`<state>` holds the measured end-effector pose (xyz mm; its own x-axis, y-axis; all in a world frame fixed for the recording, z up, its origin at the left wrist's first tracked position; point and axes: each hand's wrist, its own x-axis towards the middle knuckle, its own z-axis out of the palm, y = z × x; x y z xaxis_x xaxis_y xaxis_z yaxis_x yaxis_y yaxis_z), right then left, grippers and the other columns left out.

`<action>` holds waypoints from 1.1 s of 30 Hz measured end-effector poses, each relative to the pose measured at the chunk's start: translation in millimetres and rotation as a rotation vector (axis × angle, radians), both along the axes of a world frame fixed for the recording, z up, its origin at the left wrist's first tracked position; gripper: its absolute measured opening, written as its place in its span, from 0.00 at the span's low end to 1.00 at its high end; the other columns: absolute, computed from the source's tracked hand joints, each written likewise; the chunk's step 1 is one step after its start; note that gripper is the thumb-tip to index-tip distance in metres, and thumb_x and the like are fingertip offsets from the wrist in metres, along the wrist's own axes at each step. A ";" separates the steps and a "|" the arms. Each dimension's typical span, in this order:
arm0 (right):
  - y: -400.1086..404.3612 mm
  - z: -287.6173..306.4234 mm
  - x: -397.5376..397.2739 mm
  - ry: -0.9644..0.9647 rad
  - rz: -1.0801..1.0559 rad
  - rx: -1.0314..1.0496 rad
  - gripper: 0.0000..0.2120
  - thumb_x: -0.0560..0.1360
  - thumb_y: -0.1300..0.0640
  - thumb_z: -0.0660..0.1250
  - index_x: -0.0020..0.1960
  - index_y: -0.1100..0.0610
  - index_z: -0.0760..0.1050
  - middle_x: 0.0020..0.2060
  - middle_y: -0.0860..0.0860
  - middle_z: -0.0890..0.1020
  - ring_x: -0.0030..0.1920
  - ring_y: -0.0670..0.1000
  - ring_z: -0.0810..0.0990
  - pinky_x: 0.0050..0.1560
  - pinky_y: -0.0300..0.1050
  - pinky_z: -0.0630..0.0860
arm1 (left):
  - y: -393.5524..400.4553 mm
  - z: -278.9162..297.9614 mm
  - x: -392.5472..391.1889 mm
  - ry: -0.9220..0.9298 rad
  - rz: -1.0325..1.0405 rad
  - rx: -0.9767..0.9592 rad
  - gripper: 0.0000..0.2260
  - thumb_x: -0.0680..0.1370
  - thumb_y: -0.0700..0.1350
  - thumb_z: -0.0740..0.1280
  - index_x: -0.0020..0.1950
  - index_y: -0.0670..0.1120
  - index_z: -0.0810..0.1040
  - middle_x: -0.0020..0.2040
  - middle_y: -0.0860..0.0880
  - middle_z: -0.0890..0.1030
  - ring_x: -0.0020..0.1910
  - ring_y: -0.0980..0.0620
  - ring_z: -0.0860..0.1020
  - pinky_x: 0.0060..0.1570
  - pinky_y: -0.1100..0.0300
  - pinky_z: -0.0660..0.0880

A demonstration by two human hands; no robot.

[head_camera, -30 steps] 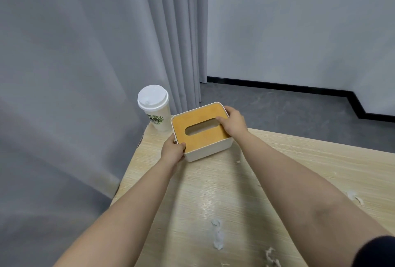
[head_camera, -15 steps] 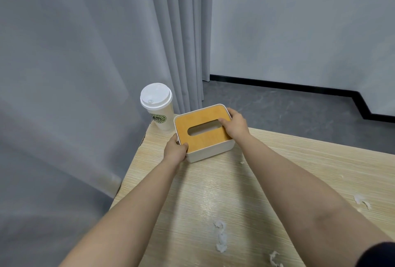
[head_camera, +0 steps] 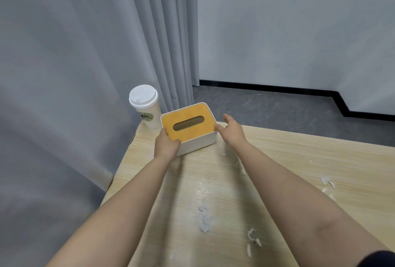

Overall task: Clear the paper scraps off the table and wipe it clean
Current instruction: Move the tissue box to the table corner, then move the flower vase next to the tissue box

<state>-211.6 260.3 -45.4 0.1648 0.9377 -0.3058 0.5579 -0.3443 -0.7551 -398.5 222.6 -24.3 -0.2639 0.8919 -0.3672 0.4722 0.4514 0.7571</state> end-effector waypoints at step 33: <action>-301.9 70.1 309.9 0.004 -0.625 0.243 0.24 0.76 0.53 0.67 0.70 0.55 0.67 0.66 0.50 0.74 0.63 0.51 0.73 0.60 0.43 0.69 | -166.8 40.4 325.4 -0.073 -0.878 0.156 0.26 0.77 0.49 0.67 0.73 0.48 0.65 0.70 0.47 0.69 0.67 0.49 0.69 0.62 0.56 0.67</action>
<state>98.2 -41.6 24.8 0.6988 0.7084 -0.0997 0.3060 -0.4220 -0.8534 -73.1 55.8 16.1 0.5568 0.8025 -0.2143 0.5472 -0.1604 0.8215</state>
